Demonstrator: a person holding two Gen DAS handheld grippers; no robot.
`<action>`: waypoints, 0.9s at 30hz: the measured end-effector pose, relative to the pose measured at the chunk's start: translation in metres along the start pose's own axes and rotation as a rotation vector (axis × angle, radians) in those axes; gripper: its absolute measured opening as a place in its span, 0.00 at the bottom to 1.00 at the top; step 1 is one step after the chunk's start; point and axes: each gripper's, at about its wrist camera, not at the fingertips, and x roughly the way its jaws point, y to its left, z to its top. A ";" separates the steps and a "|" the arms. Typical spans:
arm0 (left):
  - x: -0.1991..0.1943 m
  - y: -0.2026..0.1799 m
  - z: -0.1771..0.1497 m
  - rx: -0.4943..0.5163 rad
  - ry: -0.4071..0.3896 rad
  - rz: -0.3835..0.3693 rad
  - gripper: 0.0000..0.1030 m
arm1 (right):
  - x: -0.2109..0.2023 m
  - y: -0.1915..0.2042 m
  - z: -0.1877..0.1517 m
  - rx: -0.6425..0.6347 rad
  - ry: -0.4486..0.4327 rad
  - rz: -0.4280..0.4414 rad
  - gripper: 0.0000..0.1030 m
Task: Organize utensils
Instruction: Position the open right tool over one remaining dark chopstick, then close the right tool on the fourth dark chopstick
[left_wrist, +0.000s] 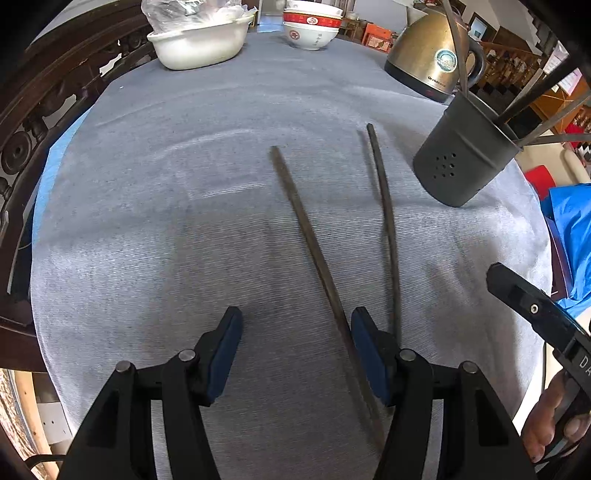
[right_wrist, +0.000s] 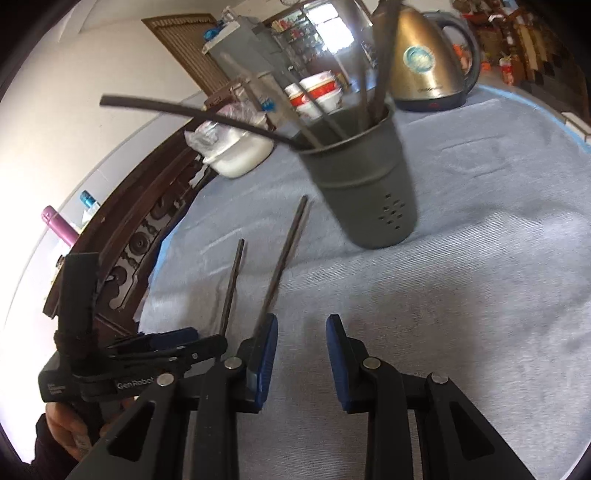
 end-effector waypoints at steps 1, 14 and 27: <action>-0.001 0.003 0.000 -0.004 0.001 -0.004 0.60 | 0.005 0.006 0.002 -0.009 0.016 0.000 0.29; -0.018 0.030 -0.002 -0.049 -0.023 -0.102 0.50 | 0.067 0.047 -0.005 -0.088 0.196 -0.089 0.12; -0.005 0.015 0.009 -0.056 0.030 -0.137 0.44 | 0.055 0.046 -0.009 -0.224 0.208 -0.180 0.09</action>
